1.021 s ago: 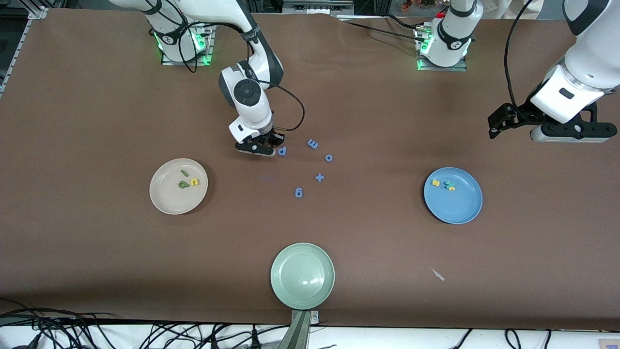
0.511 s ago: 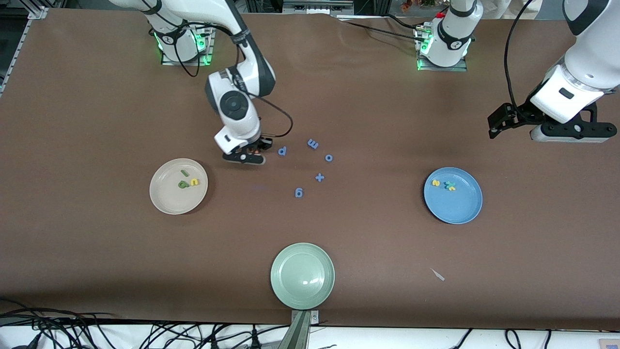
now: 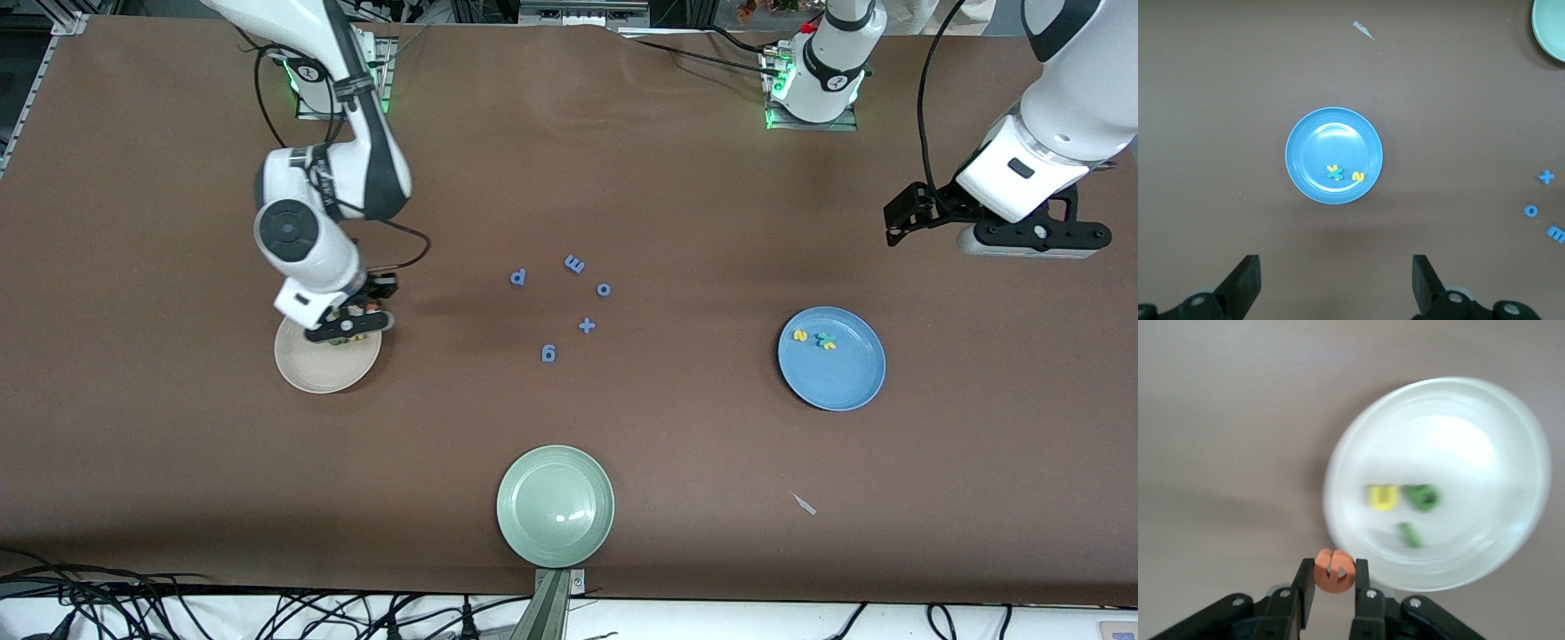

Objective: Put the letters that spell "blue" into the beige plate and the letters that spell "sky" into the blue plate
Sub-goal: 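Carry the orange e to the beige plate and open the right gripper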

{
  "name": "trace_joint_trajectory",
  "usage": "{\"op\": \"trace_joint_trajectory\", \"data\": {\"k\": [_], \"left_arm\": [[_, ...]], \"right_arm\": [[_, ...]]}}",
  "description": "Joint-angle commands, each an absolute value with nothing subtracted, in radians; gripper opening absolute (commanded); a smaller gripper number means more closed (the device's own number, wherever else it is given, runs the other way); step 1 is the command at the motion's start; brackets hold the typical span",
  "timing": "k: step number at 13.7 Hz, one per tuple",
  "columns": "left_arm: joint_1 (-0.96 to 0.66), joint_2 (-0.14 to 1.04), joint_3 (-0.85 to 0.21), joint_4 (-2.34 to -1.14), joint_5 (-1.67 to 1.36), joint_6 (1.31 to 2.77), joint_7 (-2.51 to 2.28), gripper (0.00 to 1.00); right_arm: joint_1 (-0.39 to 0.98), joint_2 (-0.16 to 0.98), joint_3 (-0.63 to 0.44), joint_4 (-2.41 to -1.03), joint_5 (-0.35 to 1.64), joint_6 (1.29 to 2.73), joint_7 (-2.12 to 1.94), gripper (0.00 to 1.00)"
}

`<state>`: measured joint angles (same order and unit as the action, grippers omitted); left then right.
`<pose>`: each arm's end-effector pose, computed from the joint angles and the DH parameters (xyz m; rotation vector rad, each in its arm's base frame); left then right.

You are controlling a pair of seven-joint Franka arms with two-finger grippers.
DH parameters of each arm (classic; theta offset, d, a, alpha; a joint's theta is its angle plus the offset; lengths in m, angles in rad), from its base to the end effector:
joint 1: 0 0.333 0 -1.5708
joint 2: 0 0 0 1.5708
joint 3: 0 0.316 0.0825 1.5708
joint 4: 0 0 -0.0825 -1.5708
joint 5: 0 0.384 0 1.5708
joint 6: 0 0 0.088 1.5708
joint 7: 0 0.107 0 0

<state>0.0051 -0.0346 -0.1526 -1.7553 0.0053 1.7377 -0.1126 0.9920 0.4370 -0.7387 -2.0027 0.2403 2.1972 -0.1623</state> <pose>0.5473 -0.0820 0.5702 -3.1327 0.0559 -0.0279 0.5639 0.1687 0.2809 2.9943 0.4403 -0.1608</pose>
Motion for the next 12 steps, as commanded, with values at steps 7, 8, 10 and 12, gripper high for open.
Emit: {"op": "trace_joint_trajectory", "data": {"k": [7,8,10,12], "left_arm": [[0.002,-0.023,-0.186,-1.710,0.008,1.713,-0.127,1.00],[0.002,-0.023,-0.186,-1.710,0.008,1.713,-0.127,1.00],[0.002,-0.023,-0.186,-1.710,0.008,1.713,-0.126,1.00],[0.002,-0.023,-0.186,-1.710,0.008,1.713,-0.126,1.00]], "right_arm": [[0.862,0.456,-0.775,-1.985,0.230,2.211,-0.428,0.61],[0.862,0.454,-0.775,-1.979,0.230,2.207,-0.420,0.62],[0.867,0.456,-0.775,-1.961,0.233,2.200,-0.417,0.62],[0.868,0.456,-0.775,-1.927,0.233,2.162,-0.402,0.62]]}}
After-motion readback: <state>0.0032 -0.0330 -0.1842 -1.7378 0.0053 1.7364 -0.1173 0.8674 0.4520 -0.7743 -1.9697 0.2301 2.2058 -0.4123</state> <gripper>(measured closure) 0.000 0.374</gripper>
